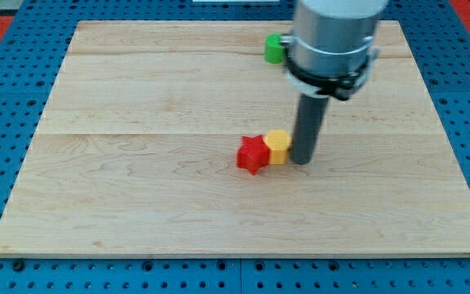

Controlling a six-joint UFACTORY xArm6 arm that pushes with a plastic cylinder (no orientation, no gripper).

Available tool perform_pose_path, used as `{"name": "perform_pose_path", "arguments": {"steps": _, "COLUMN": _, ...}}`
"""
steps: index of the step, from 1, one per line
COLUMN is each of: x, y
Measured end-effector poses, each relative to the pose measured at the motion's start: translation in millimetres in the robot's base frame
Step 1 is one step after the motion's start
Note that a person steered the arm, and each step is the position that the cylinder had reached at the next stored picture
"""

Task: Separate the red star from the yellow hexagon

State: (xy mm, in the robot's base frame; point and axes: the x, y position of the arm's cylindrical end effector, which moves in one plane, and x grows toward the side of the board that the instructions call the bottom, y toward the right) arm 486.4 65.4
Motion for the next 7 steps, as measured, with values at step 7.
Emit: {"name": "perform_pose_path", "arguments": {"steps": 7, "x": -21, "y": -127}}
